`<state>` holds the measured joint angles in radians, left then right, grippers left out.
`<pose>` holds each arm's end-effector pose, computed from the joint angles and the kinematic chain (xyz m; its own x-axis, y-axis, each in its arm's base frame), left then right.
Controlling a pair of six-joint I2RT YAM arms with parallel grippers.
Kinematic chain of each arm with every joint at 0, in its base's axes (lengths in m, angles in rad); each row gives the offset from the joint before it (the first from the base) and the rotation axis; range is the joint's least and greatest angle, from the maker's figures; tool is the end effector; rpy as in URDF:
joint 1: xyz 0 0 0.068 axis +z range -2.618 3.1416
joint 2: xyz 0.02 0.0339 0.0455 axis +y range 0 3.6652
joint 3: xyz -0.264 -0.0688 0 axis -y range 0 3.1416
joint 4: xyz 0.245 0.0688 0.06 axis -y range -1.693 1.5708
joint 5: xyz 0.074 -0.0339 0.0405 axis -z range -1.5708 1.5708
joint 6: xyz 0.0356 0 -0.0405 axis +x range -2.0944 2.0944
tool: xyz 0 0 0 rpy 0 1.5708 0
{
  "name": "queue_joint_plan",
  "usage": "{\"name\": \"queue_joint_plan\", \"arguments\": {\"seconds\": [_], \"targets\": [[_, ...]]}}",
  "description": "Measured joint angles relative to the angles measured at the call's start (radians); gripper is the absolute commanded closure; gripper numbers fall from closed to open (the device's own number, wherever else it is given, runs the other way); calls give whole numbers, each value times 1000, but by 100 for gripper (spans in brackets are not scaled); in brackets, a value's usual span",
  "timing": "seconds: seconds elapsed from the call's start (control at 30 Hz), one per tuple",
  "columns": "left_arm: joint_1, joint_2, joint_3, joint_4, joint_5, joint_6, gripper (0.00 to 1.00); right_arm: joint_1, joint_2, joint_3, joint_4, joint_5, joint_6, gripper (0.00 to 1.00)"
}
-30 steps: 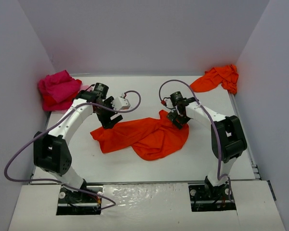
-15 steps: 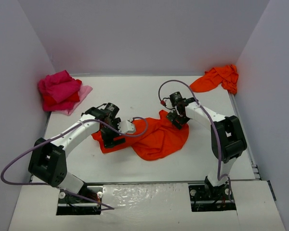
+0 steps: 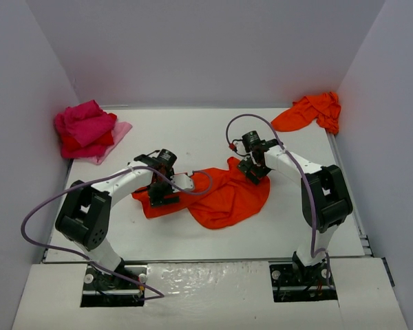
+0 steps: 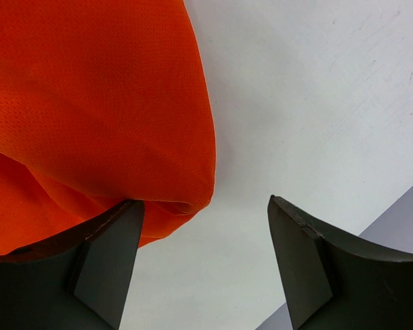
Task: Fold and stack the t-shirts
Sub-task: Flatten the tshirt out
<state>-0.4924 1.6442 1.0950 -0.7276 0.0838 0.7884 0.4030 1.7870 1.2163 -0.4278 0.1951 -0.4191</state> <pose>0.2730 -0.1498 0.1953 -0.2453 0.9336 -0.2611 0.9453 0.2901 0.1490 0.3469 0.1404 0.1979 -0.5891 -0.6851 -0.4284 -0.5779 0.7278 -0.3693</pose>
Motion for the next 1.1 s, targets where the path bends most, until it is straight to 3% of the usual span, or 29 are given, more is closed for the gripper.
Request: {"name": "queue_joint_plan", "arguments": {"seconds": [0.5, 0.57, 0.6, 0.63, 0.7, 0.73, 1.0, 1.1], "targets": [[-50, -35, 0, 23, -51, 5, 32, 4, 0, 0, 0, 0, 0, 30], [-58, -45, 0, 23, -52, 5, 51, 5, 0, 0, 0, 0, 0, 30], [-61, -46, 0, 23, -53, 5, 73, 6, 0, 0, 0, 0, 0, 30], [-63, -45, 0, 23, -54, 5, 88, 7, 0, 0, 0, 0, 0, 30], [-64, -45, 0, 23, -56, 3, 97, 9, 0, 0, 0, 0, 0, 30], [-64, -45, 0, 24, -58, 4, 98, 10, 0, 0, 0, 0, 0, 30], [-64, -45, -4, 32, -86, -1, 77, 11, 0, 0, 1, 0, 0, 30], [-64, -45, -15, 34, -93, -2, 93, 11, 0, 0, 1, 0, 0, 31]]}}
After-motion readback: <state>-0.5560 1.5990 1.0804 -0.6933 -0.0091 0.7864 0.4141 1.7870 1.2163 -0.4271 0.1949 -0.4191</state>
